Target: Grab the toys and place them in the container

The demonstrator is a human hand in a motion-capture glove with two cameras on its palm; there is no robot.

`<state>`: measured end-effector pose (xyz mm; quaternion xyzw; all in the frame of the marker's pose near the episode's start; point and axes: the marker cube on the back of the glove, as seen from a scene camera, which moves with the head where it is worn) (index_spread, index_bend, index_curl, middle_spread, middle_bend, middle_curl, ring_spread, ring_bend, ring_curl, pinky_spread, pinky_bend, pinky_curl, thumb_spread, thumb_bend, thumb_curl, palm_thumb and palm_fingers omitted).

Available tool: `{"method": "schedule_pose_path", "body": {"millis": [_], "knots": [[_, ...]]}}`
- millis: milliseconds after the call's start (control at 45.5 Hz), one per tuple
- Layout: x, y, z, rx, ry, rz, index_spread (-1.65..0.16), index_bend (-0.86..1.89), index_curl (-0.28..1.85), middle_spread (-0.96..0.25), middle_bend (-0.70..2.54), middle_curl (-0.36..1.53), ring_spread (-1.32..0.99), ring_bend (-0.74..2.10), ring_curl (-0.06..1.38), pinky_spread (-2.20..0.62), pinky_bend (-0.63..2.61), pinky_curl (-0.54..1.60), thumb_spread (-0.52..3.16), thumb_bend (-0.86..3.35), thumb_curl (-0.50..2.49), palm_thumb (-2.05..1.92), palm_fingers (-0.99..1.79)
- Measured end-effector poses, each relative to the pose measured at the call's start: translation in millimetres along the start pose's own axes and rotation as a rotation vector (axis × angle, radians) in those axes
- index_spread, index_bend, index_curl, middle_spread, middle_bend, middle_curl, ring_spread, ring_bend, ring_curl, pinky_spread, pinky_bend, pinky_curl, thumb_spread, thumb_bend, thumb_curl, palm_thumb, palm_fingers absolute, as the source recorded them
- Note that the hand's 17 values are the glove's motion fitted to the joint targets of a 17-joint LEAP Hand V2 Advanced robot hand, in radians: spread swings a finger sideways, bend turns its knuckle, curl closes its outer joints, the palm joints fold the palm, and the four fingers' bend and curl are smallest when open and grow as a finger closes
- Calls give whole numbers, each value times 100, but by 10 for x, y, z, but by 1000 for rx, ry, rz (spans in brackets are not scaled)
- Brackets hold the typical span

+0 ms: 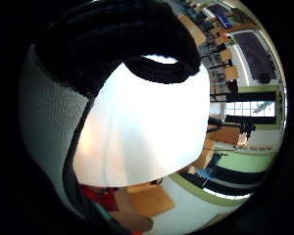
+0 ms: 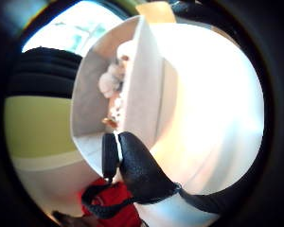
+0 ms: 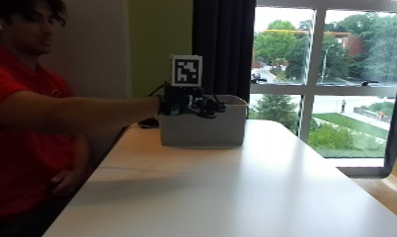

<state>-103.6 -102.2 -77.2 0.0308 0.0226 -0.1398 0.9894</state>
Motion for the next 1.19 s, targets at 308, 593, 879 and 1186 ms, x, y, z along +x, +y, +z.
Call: {"method": "schedule_pose_path", "body": {"millis": [308, 593, 879, 1186], "knots": [[795, 461, 446, -46, -4, 127, -36, 15, 47, -9, 15, 35, 2, 18, 23, 10, 91, 33, 101, -10, 22, -14, -12], [953, 640, 501, -37, -67, 126, -36, 17, 43, -9, 15, 32, 2, 17, 22, 11, 89, 32, 101, -9, 19, -13, -11], [892, 690, 685, 4, -140, 138, -36, 20, 42, -8, 15, 30, 2, 16, 21, 11, 85, 31, 98, -10, 16, -14, -10], [800, 721, 803, 27, -140, 142, -36, 23, 43, -8, 15, 27, 1, 16, 19, 10, 81, 31, 97, -10, 15, -14, -9]]}}
